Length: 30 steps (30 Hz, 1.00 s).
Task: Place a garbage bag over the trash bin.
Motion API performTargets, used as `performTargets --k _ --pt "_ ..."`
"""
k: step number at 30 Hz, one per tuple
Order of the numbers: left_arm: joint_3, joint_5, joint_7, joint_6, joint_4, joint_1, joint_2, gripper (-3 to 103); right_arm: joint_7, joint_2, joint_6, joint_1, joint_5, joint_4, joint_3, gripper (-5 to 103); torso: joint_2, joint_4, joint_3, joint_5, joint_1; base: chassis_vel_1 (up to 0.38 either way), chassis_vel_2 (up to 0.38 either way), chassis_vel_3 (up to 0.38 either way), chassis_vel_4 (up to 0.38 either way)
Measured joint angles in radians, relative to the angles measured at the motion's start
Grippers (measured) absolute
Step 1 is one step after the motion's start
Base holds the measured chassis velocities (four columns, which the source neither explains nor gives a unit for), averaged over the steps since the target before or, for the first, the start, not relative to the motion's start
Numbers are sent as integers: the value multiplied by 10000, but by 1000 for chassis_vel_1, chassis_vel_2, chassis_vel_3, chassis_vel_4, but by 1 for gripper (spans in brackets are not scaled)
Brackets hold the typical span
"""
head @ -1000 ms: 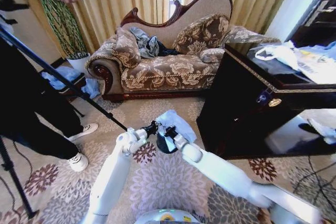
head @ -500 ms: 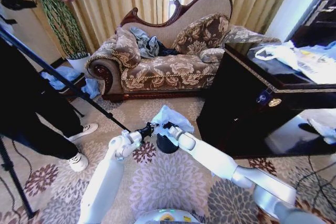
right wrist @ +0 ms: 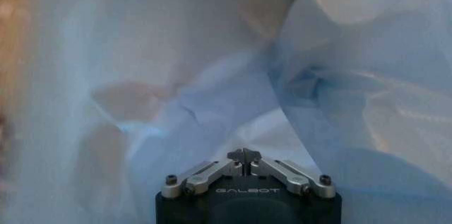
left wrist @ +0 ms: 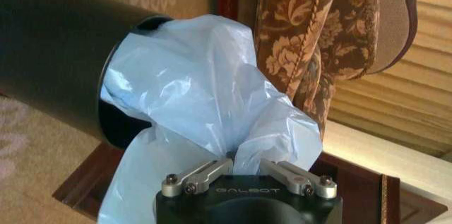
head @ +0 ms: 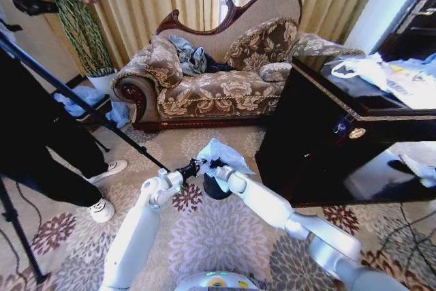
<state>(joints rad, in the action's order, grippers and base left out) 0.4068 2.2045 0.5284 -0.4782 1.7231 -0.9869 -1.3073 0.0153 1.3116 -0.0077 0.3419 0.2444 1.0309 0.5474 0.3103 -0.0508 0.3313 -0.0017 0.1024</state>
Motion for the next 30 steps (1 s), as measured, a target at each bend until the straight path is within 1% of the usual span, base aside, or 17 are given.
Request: performTargets --k 2,3,4,5,7,8,10,11,12,15,18,20,23,25,27,28,30 --pt "12 1 -5 -11 43 -80 -80 0 -619 -322 -612 -236 585 416 97 0 0 0 0 2 0 0 0 0 0" --pt "12 1 -5 -11 43 -80 -80 0 -619 -322 -612 -236 585 416 97 0 0 0 0 2 0 0 0 0 0" --pt "18 1 -15 -11 46 -99 -113 0 -936 -471 -872 -367 815 619 139 0 0 -1 0 1 0 0 0 0 0" --pt "18 1 -17 -11 45 -103 -122 0 -1050 -520 -946 -415 898 679 149 0 0 -1 -1 1 0 0 0 0 0" --pt "38 -2 -88 -9 -63 -102 -235 0 -1911 -818 -1277 -689 1442 991 250 0 0 0 -1 3 0 0 0 0 0" --pt "48 -12 -111 -6 -127 -81 -294 0 -2179 -901 -1357 -763 1563 1065 304 0 0 0 -1 2 0 0 0 0 0" --pt "53 -18 -117 -1 -157 -68 -323 0 -2284 -932 -1387 -788 1605 1097 320 0 0 0 0 2 0 0 0 0 0" --pt "76 -38 -132 15 -251 -17 -412 0 -2604 -1022 -1478 -843 1747 1204 368 0 0 0 -1 3 0 0 0 0 0" --pt "108 -75 -159 35 -393 53 -546 0 -3138 -1160 -1624 -896 2034 1402 452 0 0 0 -1 5 0 0 0 0 0" --pt "123 -121 -185 45 -515 104 -645 0 -3436 -1268 -1685 -942 2180 1516 564 0 0 0 -1 2 0 0 0 0 0" --pt "160 -216 -248 60 -789 196 -948 0 -4124 -1464 -1732 -1048 2618 1675 782 0 0 -1 -1 3 0 0 0 0 0" --pt "162 -239 -253 68 -853 209 -1044 0 -4251 -1479 -1732 -1085 2697 1679 848 0 0 -1 -1 4 0 0 0 0 0" --pt "224 -321 -316 70 -1088 215 -1416 0 -4433 -1364 -1709 -1240 2831 1491 1104 0 0 -1 0 -2 0 0 0 0 0" --pt "256 -329 -334 58 -1125 207 -1497 0 -4435 -1272 -1689 -1269 2847 1371 1145 0 0 -2 -1 -1 0 0 0 0 0" --pt "377 -321 -382 -14 -1144 125 -1680 0 -4420 -837 -1596 -1332 2939 858 1167 0 0 -2 0 2 0 0 0 0 0" --pt "377 -321 -382 -14 -1144 125 -1680 0 -4420 -837 -1596 -1332 2939 858 1167 0 0 -2 0 2 0 0 0 0 0" --pt "464 -306 -436 -87 -1132 44 -1737 0 -4412 -176 -1380 -1430 3242 113 1095 0 0 2 0 2 0 0 0 0 0"
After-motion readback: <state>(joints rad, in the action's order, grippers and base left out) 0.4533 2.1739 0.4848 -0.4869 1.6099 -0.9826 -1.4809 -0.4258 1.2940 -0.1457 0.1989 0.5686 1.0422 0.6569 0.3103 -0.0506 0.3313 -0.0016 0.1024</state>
